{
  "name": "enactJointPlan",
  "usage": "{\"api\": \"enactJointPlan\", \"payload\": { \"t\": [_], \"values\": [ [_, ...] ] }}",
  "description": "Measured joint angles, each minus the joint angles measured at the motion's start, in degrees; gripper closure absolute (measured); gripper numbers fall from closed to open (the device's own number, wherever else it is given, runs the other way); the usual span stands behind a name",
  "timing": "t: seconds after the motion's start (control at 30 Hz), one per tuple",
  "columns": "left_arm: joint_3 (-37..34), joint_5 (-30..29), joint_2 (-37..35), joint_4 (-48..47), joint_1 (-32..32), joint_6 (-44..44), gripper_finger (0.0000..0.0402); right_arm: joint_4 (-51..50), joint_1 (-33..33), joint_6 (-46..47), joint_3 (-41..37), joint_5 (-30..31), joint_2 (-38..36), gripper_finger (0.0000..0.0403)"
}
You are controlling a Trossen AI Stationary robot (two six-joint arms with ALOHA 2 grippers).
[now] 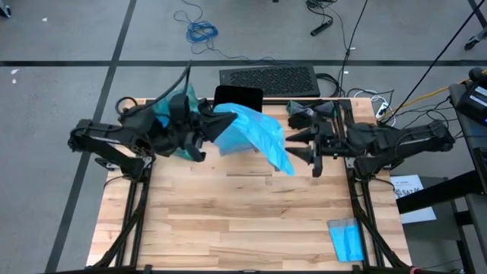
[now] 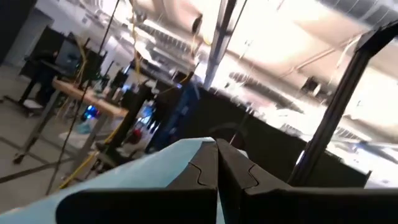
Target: Place trash/remove bag and relplace
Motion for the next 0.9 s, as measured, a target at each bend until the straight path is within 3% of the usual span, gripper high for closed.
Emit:
{"api": "enactJointPlan", "payload": {
  "t": [0.5, 0.9],
  "values": [
    [1.02, -0.33, 0.13, -6.39, 4.71, 0.02, 0.0402, -5.75, 1.25, -16.85, 15.10, -7.31, 7.74, 0.0241],
    [1.00, 0.22, 0.13, -9.43, 7.32, 1.13, 0.0402, -5.55, 1.37, -13.99, 16.72, -9.52, 7.45, 0.0136]
  ]
}}
